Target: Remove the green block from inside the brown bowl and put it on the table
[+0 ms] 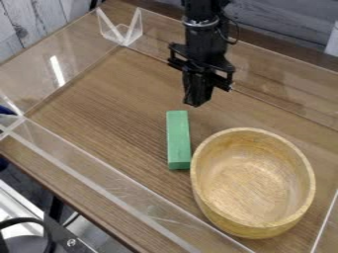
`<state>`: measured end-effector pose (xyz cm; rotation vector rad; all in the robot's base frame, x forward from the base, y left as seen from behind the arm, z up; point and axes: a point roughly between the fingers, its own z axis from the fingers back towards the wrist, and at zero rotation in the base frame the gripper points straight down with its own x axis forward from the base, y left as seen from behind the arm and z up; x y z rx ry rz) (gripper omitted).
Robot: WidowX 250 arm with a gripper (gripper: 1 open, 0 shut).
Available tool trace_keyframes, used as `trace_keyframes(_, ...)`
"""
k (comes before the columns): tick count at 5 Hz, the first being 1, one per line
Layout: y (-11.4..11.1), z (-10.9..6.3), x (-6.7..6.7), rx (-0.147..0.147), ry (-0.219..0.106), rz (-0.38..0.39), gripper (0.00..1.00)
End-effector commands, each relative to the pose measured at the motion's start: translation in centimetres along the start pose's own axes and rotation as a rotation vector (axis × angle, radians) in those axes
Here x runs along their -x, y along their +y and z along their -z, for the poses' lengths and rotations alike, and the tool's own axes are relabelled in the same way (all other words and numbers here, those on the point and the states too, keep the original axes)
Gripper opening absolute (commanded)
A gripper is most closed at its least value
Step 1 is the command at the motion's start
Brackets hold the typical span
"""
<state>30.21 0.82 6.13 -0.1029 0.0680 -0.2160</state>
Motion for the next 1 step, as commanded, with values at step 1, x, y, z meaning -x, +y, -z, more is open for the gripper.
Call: trace_keyframes(1, 0.45, -2.21, -0.94, -0.022, -0.069, 0.013, 0.00)
